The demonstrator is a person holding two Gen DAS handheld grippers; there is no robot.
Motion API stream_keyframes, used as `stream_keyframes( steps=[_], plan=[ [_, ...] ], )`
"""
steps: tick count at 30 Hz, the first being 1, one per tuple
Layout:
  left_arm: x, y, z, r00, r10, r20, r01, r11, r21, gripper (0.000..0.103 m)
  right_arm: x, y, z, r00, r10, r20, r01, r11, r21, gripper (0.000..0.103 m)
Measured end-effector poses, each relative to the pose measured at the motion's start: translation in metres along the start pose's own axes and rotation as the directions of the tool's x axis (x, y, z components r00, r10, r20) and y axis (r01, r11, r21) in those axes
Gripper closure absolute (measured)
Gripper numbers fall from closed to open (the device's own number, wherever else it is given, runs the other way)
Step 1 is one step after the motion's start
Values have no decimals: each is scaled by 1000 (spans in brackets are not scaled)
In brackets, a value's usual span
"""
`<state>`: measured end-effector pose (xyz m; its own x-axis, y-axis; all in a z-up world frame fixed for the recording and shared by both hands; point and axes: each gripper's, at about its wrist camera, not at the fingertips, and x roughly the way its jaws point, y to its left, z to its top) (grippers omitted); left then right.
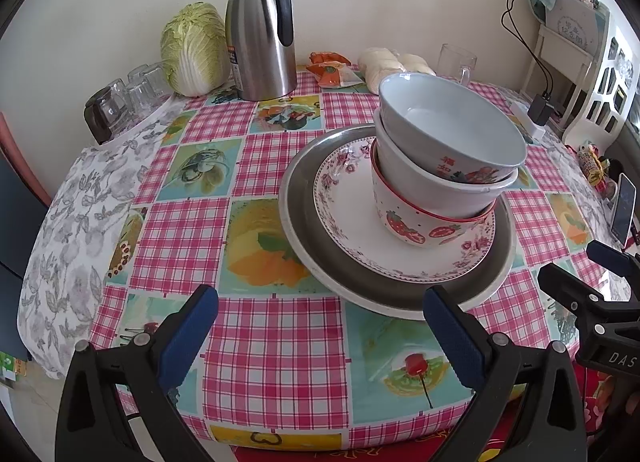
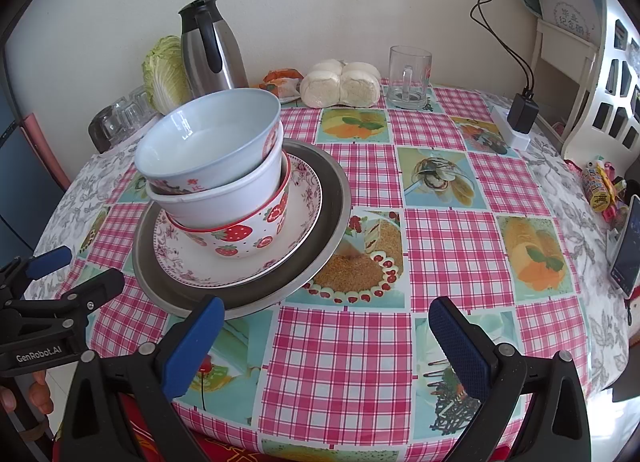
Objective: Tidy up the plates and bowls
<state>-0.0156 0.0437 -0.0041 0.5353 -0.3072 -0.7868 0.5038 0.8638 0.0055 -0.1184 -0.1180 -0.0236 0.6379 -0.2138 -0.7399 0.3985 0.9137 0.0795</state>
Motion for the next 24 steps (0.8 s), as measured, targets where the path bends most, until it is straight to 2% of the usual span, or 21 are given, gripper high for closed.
stream_keyframes(
  steps=[24],
  plan=[
    [4,6,0,1000,6,-10,-6,1000,-9,1,6,-1,1,1000,3,-11,-3,1000,-8,0]
  ],
)
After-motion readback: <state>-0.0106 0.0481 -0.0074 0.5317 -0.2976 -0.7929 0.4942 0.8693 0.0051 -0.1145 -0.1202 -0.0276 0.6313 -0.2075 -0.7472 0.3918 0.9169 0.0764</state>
